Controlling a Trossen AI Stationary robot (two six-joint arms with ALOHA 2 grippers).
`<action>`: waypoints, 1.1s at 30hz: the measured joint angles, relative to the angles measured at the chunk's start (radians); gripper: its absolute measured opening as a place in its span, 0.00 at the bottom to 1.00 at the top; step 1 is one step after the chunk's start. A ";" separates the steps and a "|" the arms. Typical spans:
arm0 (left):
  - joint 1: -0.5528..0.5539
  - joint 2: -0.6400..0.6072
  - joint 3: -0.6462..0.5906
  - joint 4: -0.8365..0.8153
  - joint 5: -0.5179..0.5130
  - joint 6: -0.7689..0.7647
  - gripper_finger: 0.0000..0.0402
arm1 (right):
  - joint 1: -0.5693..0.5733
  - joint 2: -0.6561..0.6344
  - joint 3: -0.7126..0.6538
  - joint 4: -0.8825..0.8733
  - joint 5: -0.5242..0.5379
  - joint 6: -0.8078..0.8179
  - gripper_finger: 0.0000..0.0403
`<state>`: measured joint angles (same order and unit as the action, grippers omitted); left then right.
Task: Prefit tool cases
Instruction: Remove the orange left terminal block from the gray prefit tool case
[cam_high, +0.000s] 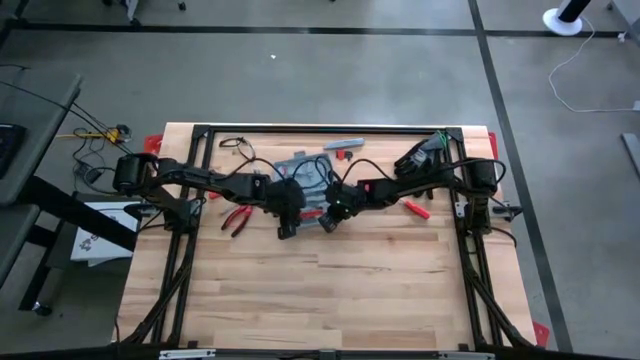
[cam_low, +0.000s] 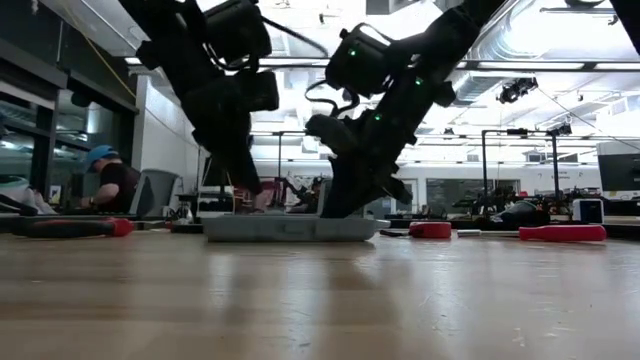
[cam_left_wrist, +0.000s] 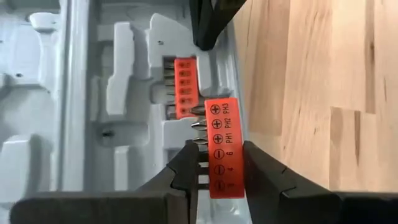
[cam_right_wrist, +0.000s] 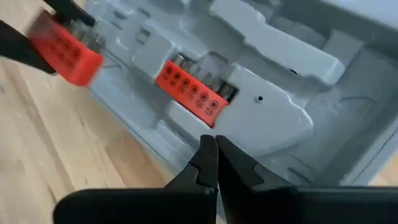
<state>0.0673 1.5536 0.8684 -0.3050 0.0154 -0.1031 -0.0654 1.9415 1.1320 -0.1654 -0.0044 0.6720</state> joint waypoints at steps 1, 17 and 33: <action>0.000 0.000 0.000 0.008 -0.001 0.000 0.19 | 0.000 0.000 0.000 0.000 0.000 0.000 0.00; 0.002 -0.235 -0.118 -0.254 -0.035 -0.087 0.19 | 0.003 -0.001 0.000 -0.035 0.000 -0.023 0.00; -0.002 -0.259 -0.312 -0.122 -0.045 -0.236 0.26 | 0.003 0.000 -0.002 -0.008 0.000 -0.018 0.00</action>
<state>0.0650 1.2942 0.5560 -0.4272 -0.0294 -0.3393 -0.0620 1.9419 1.1305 -0.1738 -0.0040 0.6537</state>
